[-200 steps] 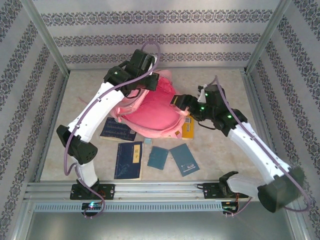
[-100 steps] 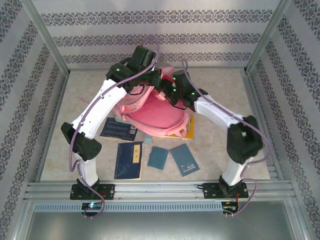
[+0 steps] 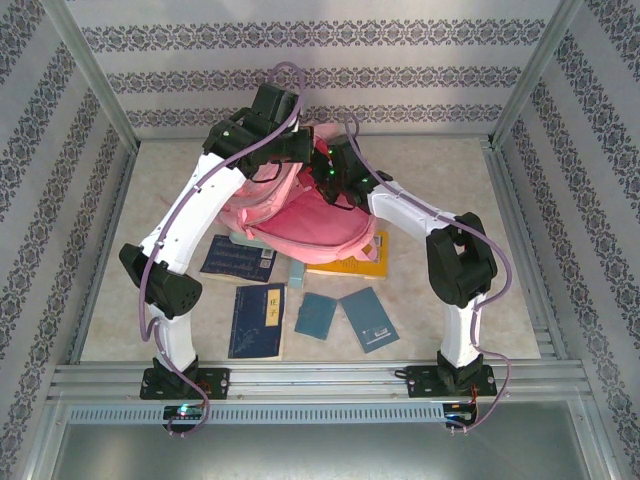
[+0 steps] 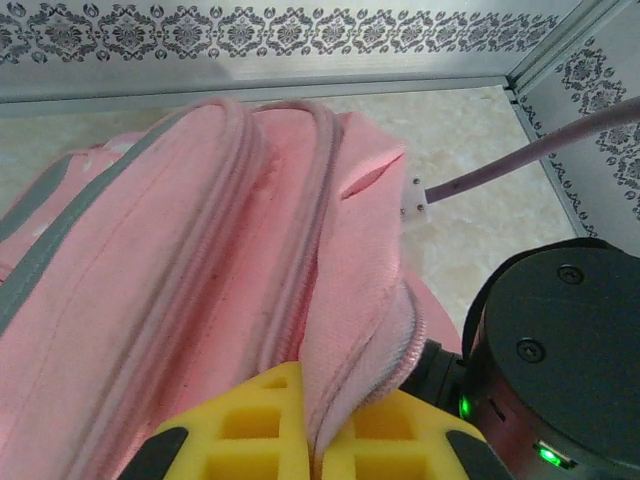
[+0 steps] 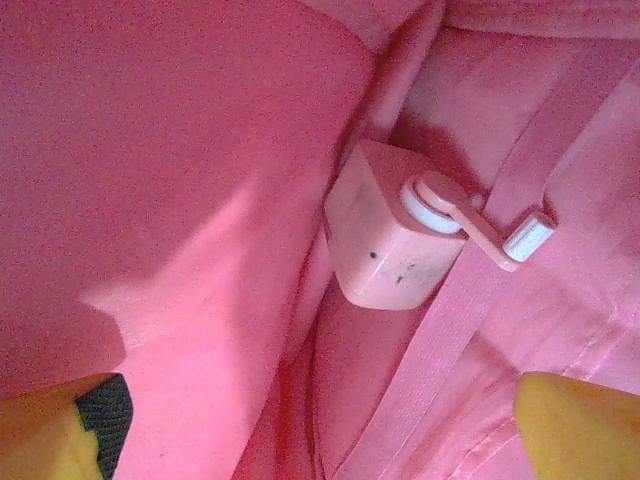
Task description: Pack the student bag
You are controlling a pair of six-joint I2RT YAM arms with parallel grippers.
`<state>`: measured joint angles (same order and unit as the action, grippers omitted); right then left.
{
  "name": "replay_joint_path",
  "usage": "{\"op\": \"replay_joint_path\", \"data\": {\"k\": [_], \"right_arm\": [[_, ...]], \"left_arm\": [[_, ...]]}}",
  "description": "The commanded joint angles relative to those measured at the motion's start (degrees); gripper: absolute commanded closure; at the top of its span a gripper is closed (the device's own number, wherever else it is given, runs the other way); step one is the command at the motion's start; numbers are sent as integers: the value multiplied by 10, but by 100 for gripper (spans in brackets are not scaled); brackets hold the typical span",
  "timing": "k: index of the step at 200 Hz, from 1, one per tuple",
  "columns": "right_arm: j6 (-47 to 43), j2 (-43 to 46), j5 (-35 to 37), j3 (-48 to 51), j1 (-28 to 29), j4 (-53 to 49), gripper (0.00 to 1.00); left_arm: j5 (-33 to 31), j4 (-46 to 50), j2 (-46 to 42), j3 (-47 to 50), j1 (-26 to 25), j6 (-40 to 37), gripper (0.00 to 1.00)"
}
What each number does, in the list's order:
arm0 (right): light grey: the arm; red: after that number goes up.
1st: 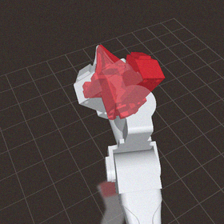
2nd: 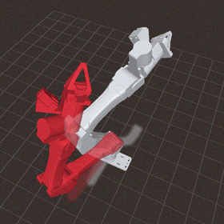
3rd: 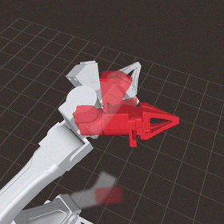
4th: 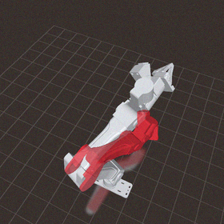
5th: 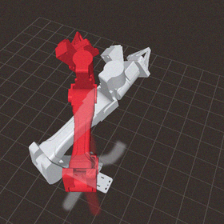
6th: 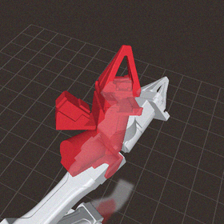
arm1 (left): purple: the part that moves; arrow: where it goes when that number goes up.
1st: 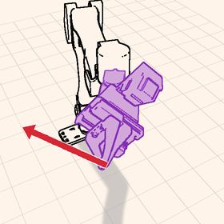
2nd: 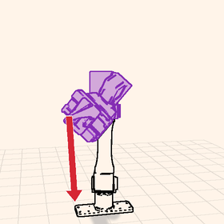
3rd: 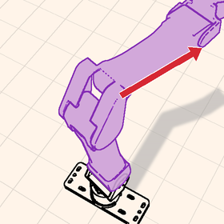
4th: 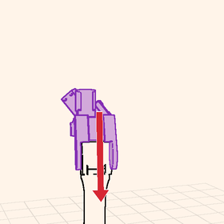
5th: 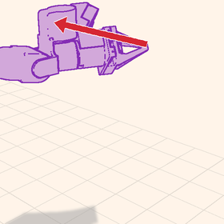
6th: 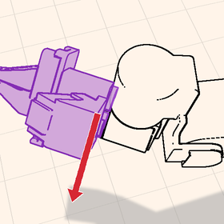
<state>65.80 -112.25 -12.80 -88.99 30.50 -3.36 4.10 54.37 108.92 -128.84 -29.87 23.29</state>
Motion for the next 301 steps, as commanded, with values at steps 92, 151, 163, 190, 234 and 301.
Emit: {"op": "replay_joint_path", "data": {"k": [92,151,163,190,234,301], "right_arm": [[-286,284,-7,157,-29,-51,12],[-433,389,103,206,88,-212,22],[-460,393,110,217,119,-220,22],[-419,343,121,185,154,-305,23],[-346,230,159,156,187,-314,13],[-161,27,208,-2,189,-401,13]], "left_arm": [[-7,-57,6,-30,35,28,100],[-100,-48,66,-107,39,56,100],[-100,-53,80,-121,46,63,100],[-99,-63,112,-163,59,80,100],[-62,-74,138,-189,74,97,100],[-36,-68,136,-169,73,108,100]]}}
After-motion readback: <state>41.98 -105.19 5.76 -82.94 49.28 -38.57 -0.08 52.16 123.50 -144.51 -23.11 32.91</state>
